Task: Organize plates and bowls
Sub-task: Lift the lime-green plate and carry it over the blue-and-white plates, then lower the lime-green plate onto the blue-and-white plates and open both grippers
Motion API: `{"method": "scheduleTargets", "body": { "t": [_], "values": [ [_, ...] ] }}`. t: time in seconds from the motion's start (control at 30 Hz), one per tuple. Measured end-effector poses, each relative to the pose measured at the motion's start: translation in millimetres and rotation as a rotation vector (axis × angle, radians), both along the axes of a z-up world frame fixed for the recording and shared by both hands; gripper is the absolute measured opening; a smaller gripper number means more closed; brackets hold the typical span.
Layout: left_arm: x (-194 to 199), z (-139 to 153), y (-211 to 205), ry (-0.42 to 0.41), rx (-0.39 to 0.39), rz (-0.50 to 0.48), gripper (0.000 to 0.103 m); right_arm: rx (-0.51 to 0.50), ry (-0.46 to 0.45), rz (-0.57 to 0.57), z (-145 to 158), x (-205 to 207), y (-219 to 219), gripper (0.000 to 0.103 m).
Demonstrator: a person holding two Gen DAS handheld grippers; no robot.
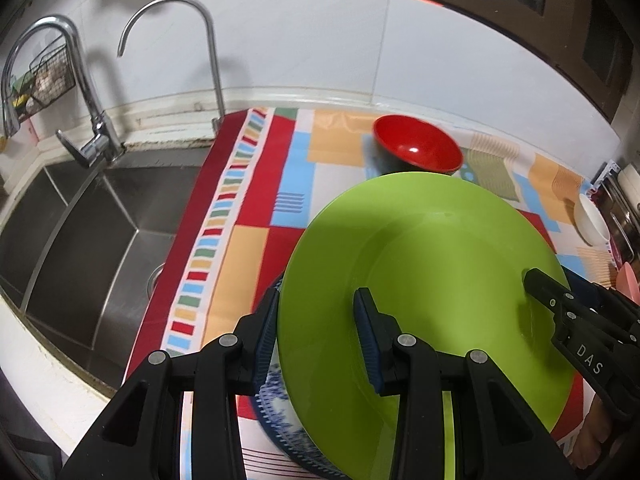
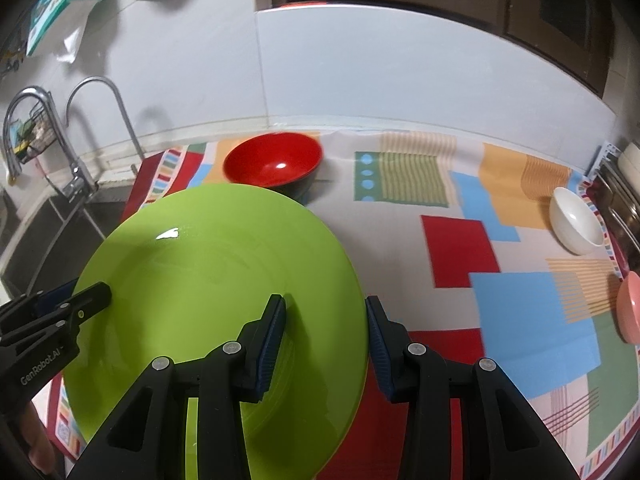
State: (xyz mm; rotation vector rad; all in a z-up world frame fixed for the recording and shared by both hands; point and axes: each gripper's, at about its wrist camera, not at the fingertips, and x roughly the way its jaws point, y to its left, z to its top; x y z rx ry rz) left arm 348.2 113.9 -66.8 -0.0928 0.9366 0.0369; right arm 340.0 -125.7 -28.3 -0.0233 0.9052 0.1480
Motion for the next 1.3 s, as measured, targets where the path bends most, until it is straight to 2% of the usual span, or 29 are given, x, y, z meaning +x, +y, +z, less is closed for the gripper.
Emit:
{"method": "scheduleTargets", "body": {
  "t": [0.3, 0.7, 1.3],
  "values": [
    [1, -22, 21, 0.057, 0.003, 0.004, 0.037, -0.009, 0.052, 0.021, -19, 0, 29, 0.041],
    [5, -50, 27, 0.130, -0.004, -0.016, 0.037, -0.023, 0.127, 0.012, -47, 1, 39, 0.041],
    [6, -54, 22, 0.142, 0.015, -0.019, 0.038, -0.013, 0.181, 0.011, -61, 5, 37, 0.042]
  ]
}}
